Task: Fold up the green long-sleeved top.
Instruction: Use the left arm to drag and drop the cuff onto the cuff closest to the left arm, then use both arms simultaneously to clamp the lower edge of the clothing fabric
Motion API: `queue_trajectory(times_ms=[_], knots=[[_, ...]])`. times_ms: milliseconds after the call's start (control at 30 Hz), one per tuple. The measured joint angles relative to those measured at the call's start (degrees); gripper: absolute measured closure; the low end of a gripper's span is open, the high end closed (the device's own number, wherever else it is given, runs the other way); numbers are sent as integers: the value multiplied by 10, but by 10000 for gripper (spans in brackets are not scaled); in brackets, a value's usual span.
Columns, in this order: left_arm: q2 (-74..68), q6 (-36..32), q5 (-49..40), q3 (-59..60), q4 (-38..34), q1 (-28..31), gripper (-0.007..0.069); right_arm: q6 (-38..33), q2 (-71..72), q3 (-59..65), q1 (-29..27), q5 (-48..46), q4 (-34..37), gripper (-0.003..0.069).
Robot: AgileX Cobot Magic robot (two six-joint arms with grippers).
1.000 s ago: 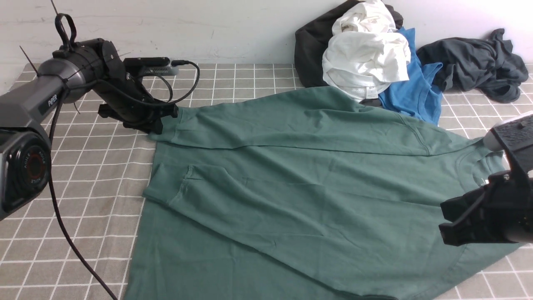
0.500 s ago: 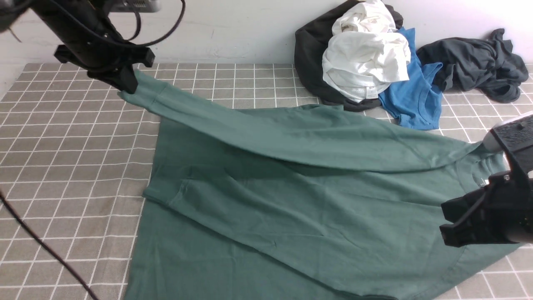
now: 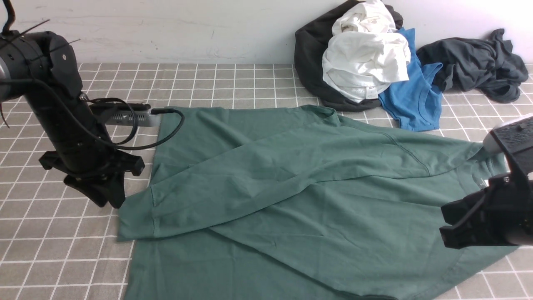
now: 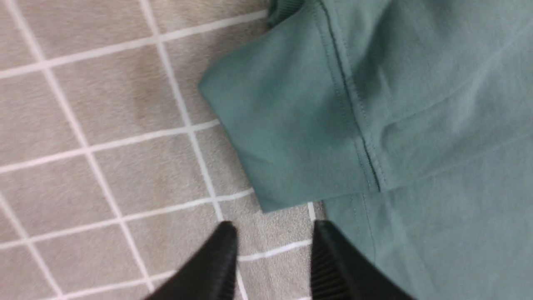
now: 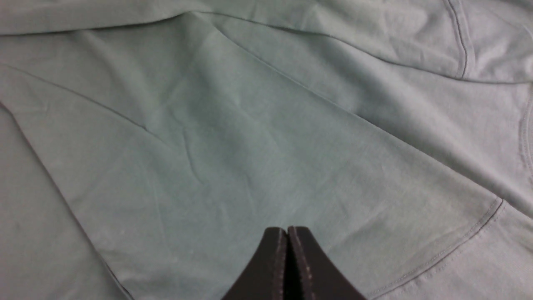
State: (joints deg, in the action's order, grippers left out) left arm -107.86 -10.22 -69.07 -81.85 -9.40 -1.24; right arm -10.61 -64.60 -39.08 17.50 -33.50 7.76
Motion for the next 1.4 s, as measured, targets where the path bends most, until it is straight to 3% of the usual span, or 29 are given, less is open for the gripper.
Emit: queue_trajectory(times_ms=[100, 267, 367, 500, 633, 867, 1100, 1167, 1267, 1300, 1333, 1400], knots=[[30, 18, 0, 6, 12, -9, 303, 0, 0, 0, 0, -6, 0, 669], [132, -1, 16, 103, 55, -105, 252, -1, 0, 0, 0, -13, 0, 669], [190, -114, 63, 232, 69, -203, 246, -24, 0, 0, 0, -18, 10, 669], [200, -217, 106, 325, 75, -257, 230, -58, 0, 0, 0, -20, 35, 669], [191, -287, 154, 385, 74, -277, 229, -92, 0, 0, 0, -20, 66, 669], [154, -310, 185, 390, 70, -277, 235, -107, 0, 0, 0, -24, 80, 669], [134, -323, 187, 386, 90, -309, 330, -119, 0, 0, 0, -37, 82, 669], [133, -316, 189, 386, 109, -335, 418, -121, 0, 0, 0, -40, 82, 669], [133, -290, 185, 386, 126, -352, 496, -122, 0, 0, 0, -47, 82, 669], [135, -251, 178, 388, 140, -363, 568, -127, 0, 0, 0, -53, 82, 669], [136, -251, 178, 388, 141, -363, 568, -127, 0, 0, 0, -54, 82, 669], [154, -184, 162, 389, 161, -368, 620, -143, 1, 0, 0, -61, 84, 669]])
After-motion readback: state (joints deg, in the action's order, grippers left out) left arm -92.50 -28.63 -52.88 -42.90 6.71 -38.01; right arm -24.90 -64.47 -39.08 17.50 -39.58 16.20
